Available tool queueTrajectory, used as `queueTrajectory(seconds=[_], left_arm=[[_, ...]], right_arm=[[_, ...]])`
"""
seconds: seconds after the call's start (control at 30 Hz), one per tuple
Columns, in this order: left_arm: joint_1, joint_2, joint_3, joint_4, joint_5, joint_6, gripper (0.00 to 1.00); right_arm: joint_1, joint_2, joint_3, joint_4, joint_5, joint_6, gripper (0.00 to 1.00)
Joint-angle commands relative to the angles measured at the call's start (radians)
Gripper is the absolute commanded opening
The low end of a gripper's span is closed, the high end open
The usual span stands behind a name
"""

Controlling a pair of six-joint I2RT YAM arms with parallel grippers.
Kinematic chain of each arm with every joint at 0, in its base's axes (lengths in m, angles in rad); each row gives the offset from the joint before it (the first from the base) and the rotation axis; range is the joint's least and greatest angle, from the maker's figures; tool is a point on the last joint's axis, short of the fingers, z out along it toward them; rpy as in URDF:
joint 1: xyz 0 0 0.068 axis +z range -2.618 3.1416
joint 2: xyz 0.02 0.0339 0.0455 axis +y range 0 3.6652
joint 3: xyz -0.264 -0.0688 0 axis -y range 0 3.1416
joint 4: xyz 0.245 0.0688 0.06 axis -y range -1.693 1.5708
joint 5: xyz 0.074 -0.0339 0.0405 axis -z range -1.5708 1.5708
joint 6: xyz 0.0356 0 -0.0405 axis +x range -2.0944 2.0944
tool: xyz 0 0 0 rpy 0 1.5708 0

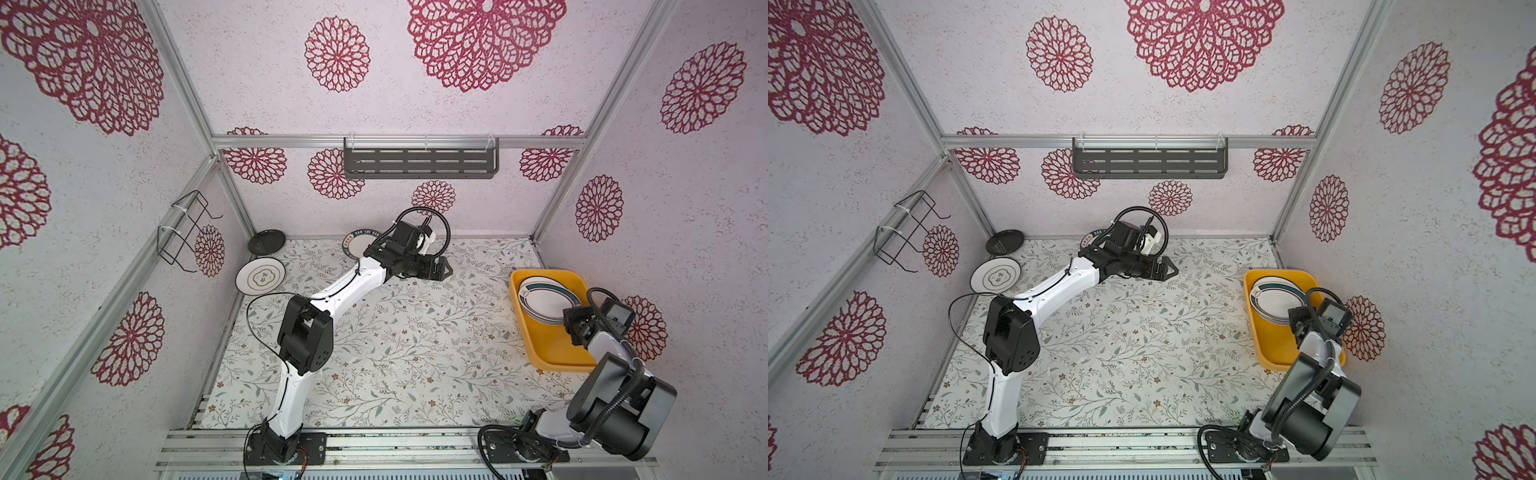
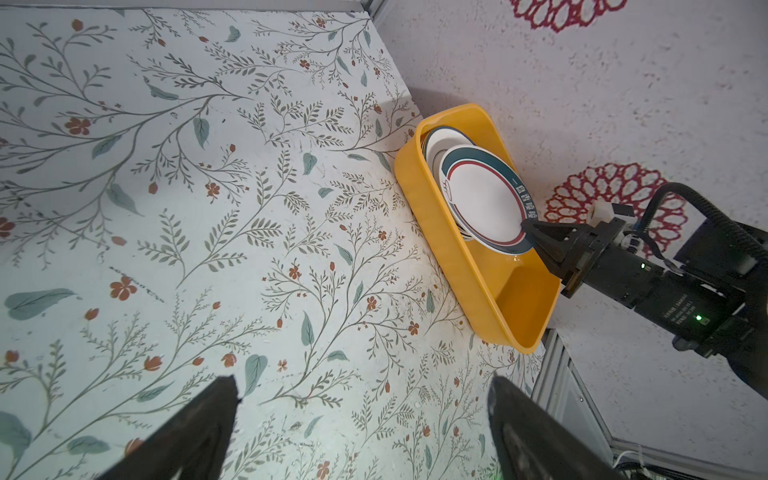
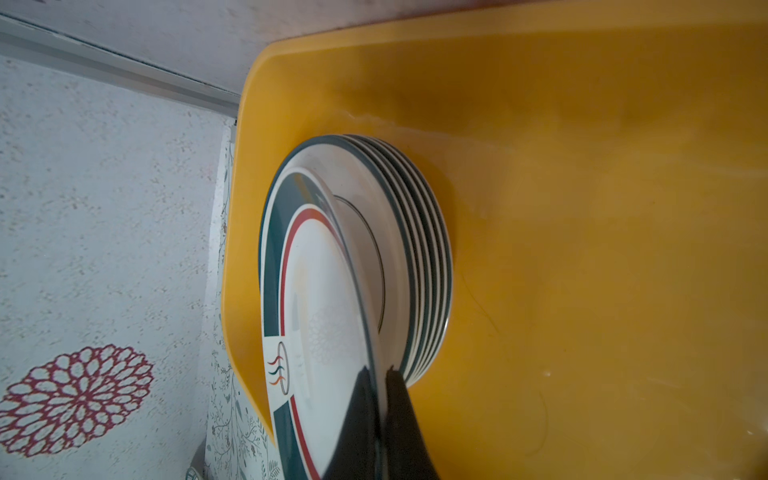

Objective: Place the plates into the plastic bin on the countertop

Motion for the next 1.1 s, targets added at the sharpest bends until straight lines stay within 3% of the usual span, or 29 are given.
queueTrajectory(seconds=[0.0, 0.27, 0.57, 0.77, 1.07], left_arm=[[0.002, -0.017, -0.005, 0.024, 0.025, 0.005, 0.97], [0.015, -0.064, -0.031, -0.015, -0.02, 0.024, 0.97], [0.017, -0.139, -0.141, 0.022, -0.055, 0.012, 0.97], [0.014, -0.207, -0.209, 0.038, -0.055, -0.014, 0.97], [0.011, -0.395, -0.472, 0.165, -0.111, -0.101, 0.97]], right_arm=[[-0.002, 0.013, 0.033, 0.112, 0.024, 0.037, 0.0], [0.007, 0.057, 0.062, 0.113, 0.026, 0.024, 0.1], [0.03, 0.064, 0.093, 0.026, 0.03, -0.022, 0.36], [0.038, 0.027, 0.125, -0.063, 0.02, -0.067, 0.62], [0.064, -0.139, 0.131, -0.246, 0.03, -0.176, 0.95]])
